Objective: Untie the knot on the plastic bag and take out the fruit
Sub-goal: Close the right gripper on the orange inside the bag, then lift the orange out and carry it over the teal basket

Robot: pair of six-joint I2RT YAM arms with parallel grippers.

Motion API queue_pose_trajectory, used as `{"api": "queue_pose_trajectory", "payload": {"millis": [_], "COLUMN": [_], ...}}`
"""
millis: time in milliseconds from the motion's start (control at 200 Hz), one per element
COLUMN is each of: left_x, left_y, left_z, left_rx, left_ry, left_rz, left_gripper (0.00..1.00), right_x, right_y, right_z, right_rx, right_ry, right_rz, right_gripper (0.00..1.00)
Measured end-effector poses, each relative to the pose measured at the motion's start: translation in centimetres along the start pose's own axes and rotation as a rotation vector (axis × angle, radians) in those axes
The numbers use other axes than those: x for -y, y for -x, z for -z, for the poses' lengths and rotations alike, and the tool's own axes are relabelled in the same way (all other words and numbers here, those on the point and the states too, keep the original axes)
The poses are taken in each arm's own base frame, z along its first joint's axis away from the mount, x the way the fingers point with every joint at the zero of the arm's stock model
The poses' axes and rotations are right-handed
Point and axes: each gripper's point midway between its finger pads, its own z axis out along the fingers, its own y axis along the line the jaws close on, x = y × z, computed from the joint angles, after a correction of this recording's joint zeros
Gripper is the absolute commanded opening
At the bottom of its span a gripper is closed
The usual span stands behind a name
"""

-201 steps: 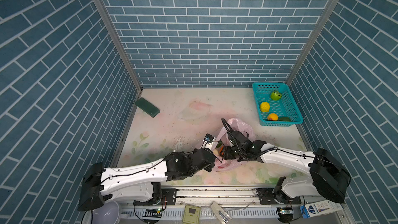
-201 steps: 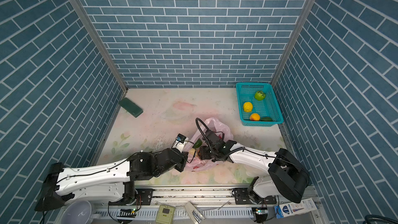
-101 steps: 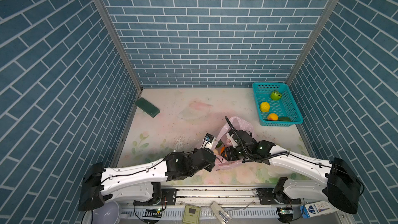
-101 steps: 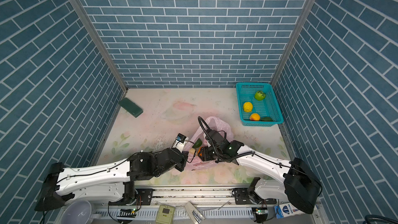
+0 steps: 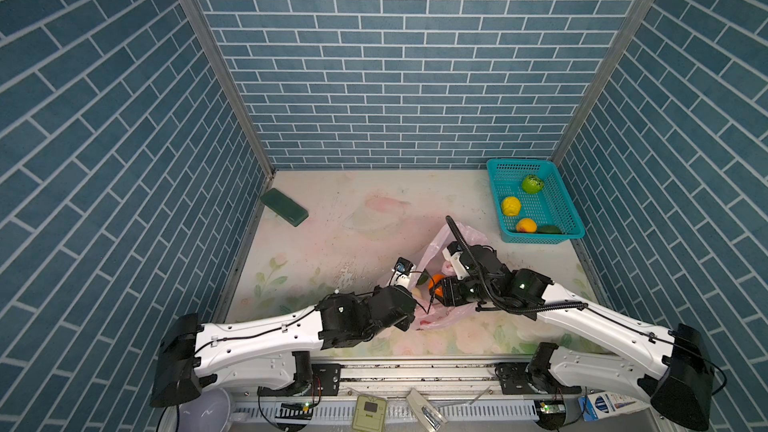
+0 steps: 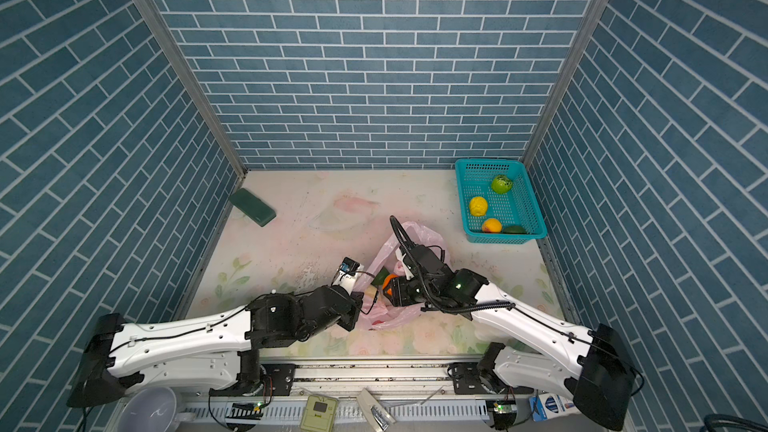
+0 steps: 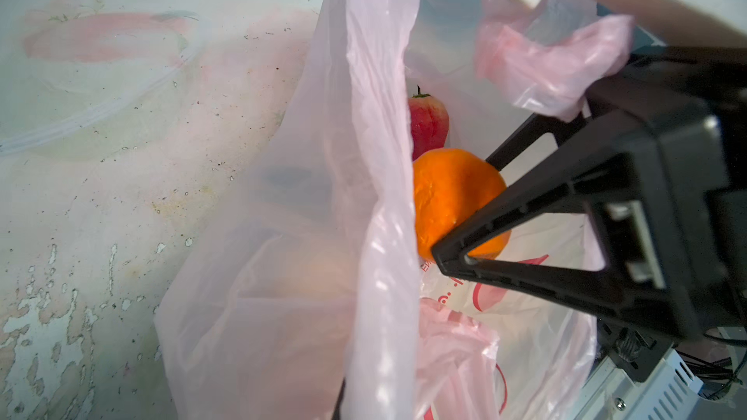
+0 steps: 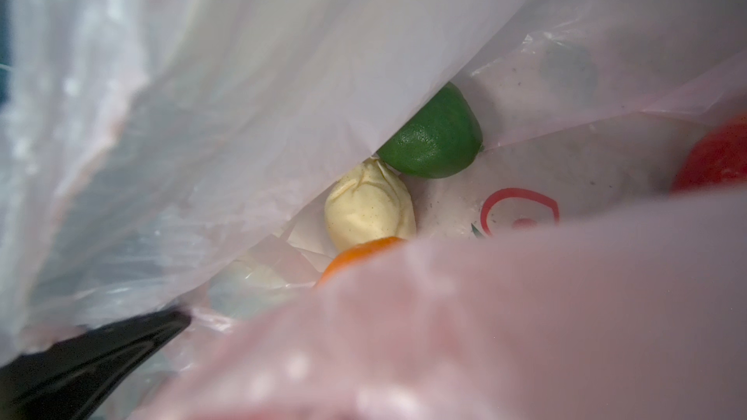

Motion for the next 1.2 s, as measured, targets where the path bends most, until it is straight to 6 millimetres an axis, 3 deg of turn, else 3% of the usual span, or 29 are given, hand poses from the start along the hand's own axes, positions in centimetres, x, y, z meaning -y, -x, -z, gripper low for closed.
{"api": "queue_pose_trajectory", "payload": {"millis": [265,445,625,785,1200], "left_x": [-0.2,-0.3,-0.3,-0.3,-0.1], "left_y": [0.0,0.0,0.1,0.1,0.4], "left_z": [0.0,0.0,0.0,0.0,0.0], "left_rx": [0.001,0.005,0.007,0.007,0.021], "left_ry": [0.010,0.015,0.018,0.018,0.012], "left_rz": [-0.004,-0.006,-0.012,-0.026,-0.039], "left_gripper": [0.00,0.00,0.00,0.00,0.00], "right_x": [-2.3,-4.5,-5.5,-5.4,-7.2], "right_y": [1.8,4.1,6.5,7.9,9.0], "right_z": [3.5,6.5,8.6,9.2,8.4], "right_rx": [0.047,0.098,0.146,0.162,0.157], "right_ry": [0.044,0.083,0.104,0.120,0.190], "right_rz": [0.015,0.030,0.025,-0.002,-0.016], "right_gripper": [0.48,0.48,0.48,0.48,0.47]}}
